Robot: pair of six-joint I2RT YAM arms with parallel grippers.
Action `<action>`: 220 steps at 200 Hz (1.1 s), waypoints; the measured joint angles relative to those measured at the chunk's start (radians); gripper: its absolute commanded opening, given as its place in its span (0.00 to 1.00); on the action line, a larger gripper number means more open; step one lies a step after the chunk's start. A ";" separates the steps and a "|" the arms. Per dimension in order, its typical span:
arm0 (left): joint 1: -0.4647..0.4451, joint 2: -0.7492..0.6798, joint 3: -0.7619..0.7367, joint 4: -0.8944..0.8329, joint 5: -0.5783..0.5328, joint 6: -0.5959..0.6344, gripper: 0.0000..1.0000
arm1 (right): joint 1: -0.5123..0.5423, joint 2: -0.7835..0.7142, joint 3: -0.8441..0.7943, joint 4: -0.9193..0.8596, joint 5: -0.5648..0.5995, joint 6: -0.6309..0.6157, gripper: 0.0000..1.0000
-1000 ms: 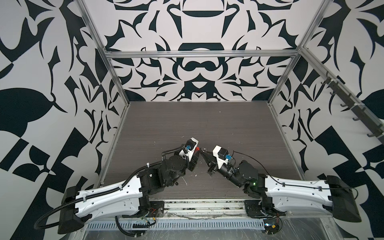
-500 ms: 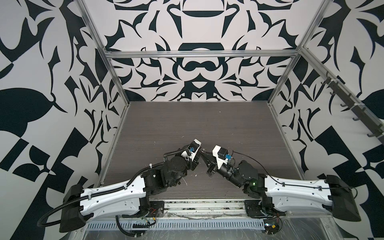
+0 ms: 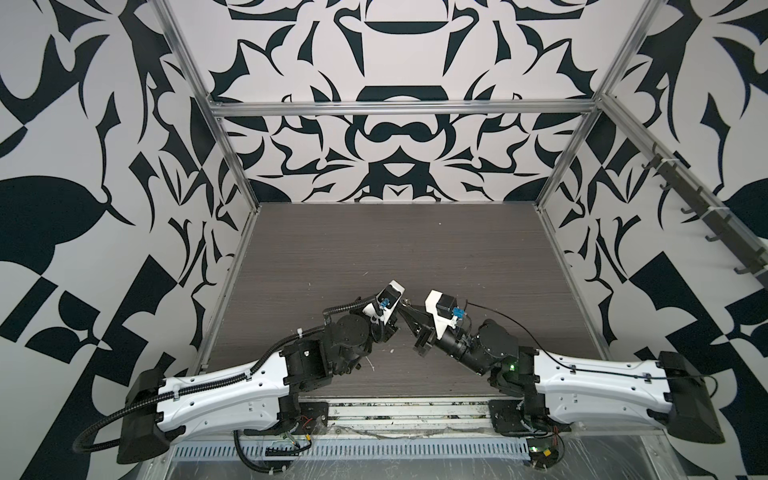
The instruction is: Remove the keys from the keyring
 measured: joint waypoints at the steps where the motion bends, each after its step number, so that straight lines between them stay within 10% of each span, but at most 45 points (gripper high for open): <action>1: -0.001 0.000 0.000 0.000 0.000 0.000 0.15 | 0.000 -0.001 0.000 -0.001 0.000 0.001 0.06; 220: -0.079 -0.038 -0.018 0.063 -0.039 0.112 0.02 | 0.005 -0.324 0.047 -0.472 -0.184 0.085 0.43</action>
